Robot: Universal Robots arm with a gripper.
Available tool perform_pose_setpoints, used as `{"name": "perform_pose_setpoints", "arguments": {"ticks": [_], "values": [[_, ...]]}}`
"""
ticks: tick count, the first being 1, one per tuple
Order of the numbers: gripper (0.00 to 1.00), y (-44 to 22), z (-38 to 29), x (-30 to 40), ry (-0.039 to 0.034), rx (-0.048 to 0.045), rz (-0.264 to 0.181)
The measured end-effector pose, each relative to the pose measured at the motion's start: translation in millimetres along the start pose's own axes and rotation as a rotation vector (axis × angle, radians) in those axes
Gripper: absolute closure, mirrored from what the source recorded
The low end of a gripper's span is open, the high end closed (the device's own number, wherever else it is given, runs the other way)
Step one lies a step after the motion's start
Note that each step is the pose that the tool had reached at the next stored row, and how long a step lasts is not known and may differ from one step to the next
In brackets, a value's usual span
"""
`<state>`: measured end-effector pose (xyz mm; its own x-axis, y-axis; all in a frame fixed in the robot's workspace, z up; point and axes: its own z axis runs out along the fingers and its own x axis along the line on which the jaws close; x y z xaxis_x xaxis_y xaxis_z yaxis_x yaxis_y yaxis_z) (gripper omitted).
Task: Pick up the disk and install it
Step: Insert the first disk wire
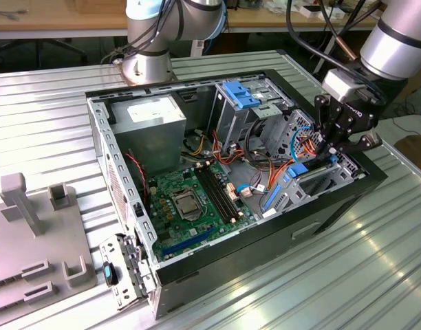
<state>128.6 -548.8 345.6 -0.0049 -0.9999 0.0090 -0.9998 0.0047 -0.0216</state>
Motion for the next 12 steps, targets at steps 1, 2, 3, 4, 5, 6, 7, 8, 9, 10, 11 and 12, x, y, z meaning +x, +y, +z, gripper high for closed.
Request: {"name": "perform_pose_setpoints", "arguments": {"ticks": [1, 2, 3, 4, 5, 6, 7, 8, 9, 10, 11, 12], "values": [[0.83, 0.0, 0.2, 0.0, 0.0000, 0.0000, 0.000], [0.83, 0.0, 0.4, 0.0, 0.0000, 0.0000, 0.000], [0.83, 0.0, 0.6, 0.0, -0.0001, 0.0001, 0.000], [0.83, 0.0, 0.8, 0.0, -0.0002, 0.0000, 0.000], [0.83, 0.0, 0.8, 0.0, -0.0001, 0.0000, 0.000], [0.83, 0.0, 0.9, 0.0, -0.0001, 0.0000, 0.000], [0.83, 0.0, 1.0, 0.0, -0.0002, 0.0000, 0.000], [0.83, 0.0, 1.0, 0.0, -0.0002, 0.0000, 0.000], [0.83, 0.0, 1.0, 0.0, -0.0002, 0.0000, 0.000], [0.83, 0.0, 1.0, 0.0, -0.0005, 0.0000, 0.000], [0.83, 0.0, 0.7, 0.0, -0.0007, 0.0000, 0.000], [0.83, 0.0, -0.1, 0.0, -0.0008, 0.0000, 0.000]]}}
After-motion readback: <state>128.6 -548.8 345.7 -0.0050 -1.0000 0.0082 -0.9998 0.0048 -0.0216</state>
